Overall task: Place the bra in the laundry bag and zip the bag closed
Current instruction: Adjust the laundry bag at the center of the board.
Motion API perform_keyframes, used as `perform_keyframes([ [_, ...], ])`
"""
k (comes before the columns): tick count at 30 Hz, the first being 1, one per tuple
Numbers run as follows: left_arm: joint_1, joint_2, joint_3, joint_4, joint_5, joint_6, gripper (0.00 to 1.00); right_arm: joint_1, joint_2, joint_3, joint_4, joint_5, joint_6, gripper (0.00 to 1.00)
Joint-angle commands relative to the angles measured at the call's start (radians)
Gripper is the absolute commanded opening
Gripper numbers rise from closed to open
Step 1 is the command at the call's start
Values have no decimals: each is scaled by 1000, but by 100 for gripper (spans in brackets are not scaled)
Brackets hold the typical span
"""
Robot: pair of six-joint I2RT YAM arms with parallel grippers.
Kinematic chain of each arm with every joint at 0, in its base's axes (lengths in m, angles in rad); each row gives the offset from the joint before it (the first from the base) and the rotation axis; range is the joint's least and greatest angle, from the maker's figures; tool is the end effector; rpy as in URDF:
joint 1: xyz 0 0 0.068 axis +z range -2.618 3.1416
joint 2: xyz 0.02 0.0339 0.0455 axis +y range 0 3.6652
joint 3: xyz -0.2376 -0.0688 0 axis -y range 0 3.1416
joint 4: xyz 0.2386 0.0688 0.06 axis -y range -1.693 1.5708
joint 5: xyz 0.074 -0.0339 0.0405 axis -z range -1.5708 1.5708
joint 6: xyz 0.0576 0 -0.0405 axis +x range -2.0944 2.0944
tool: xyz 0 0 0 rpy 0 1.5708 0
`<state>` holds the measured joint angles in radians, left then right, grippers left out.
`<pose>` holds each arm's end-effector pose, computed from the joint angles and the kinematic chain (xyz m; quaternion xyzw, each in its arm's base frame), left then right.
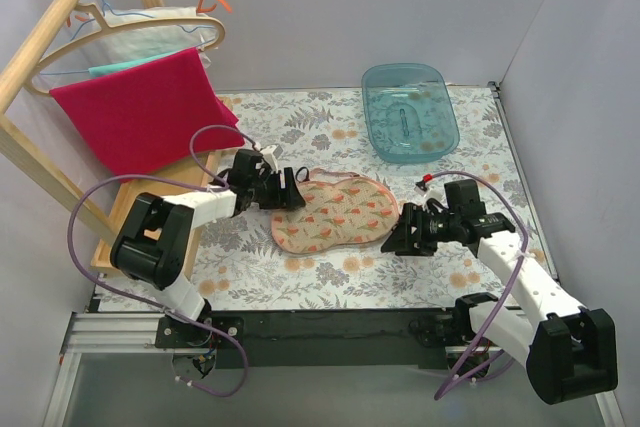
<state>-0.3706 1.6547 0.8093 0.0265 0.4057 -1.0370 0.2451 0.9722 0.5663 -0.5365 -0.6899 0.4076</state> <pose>0.2992 -0.1406 0.1188 -0.2281 0.8852 -0.3756 0.1529 0.1838 0.0838 0.1749 -0.0315 0.9006 0.3979 0.1724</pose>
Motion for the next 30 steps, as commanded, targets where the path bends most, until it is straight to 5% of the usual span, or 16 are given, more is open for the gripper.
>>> perform_keyframes([
  [1, -17, -111, -45, -20, -65, -83, 63, 26, 48, 12, 96, -27, 28, 68],
  [10, -218, -252, -154, -138, -246, -355, 69, 66, 183, 44, 152, 33, 33, 68],
  [15, -312, -344, -162, -204, -307, -443, 85, 72, 214, 64, 155, 78, 39, 67],
  [19, -318, -447, -121, -336, -459, -407, 98, 71, 221, 57, 156, 101, 43, 67],
  [23, -304, -493, -70, -366, -603, -247, 98, 72, 224, 44, 159, 104, 45, 67],
  [30, -258, -429, -79, -160, -437, -86, 98, 72, 233, 44, 162, 107, 45, 67],
])
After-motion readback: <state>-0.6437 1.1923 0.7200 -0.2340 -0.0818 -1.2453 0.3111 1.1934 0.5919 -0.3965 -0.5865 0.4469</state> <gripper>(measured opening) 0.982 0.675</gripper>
